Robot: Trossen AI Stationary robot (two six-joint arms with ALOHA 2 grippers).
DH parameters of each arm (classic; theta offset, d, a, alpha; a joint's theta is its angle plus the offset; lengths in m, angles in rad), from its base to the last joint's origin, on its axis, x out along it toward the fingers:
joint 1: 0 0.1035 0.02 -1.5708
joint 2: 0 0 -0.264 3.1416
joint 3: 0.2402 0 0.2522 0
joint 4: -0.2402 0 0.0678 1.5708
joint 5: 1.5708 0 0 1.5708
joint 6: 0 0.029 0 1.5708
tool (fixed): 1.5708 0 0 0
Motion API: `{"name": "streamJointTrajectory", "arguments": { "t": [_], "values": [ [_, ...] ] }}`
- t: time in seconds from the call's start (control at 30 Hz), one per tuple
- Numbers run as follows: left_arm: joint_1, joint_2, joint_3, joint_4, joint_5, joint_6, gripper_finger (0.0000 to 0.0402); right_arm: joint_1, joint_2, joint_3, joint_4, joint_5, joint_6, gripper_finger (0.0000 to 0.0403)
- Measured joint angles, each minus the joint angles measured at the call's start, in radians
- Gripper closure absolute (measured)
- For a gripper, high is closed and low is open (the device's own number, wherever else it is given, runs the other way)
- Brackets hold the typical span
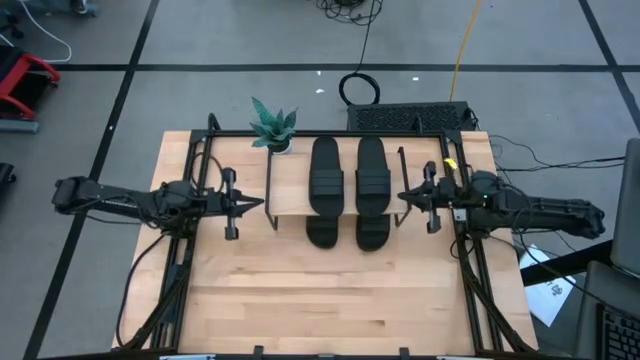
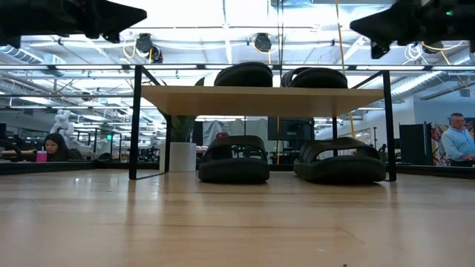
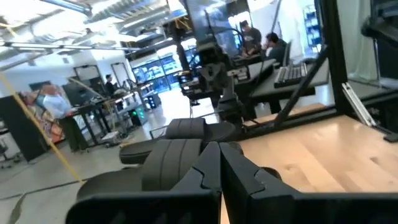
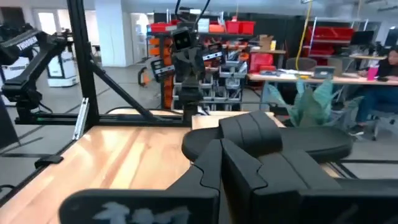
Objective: Pick and place slides into the shelf
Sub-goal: Return to Home Position
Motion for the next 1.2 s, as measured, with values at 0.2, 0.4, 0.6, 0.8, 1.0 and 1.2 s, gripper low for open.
{"name": "streamJointTrajectory", "arguments": {
  "t": [0.2, 0.4, 0.6, 0.8, 1.0, 1.2],
  "values": [
    [-0.012, -0.116, -0.019, -0.14, -0.116, -0.111, 0.0402, 0.013, -0.107, -0.01, -0.06, -0.055, 0.071, 0.0403],
    [-0.126, -0.132, -0.02, -0.216, -0.227, -0.104, 0.0402, 0.127, -0.088, -0.012, -0.057, -0.053, 0.109, 0.0403],
    [-0.305, -0.144, -0.021, -0.214, -0.354, 0.032, 0.0402, 0.236, -0.134, -0.012, -0.138, 0.078, 0.019, 0.0403],
    [-0.341, -0.196, -0.108, -0.162, -0.278, 0.079, 0.0402, 0.253, -0.225, -0.092, -0.073, 0.071, 0.019, 0.0403],
    [-0.262, -0.254, -0.183, -0.043, -0.155, 0.106, 0.0402, 0.253, -0.31, -0.16, -0.043, 0.072, 0.031, 0.0403],
    [-0.104, -0.256, -0.188, -0.131, -0.018, 0.058, 0.0402, 0.253, -0.325, -0.174, -0.045, 0.072, 0.03, 0.0403]
  ]
}}
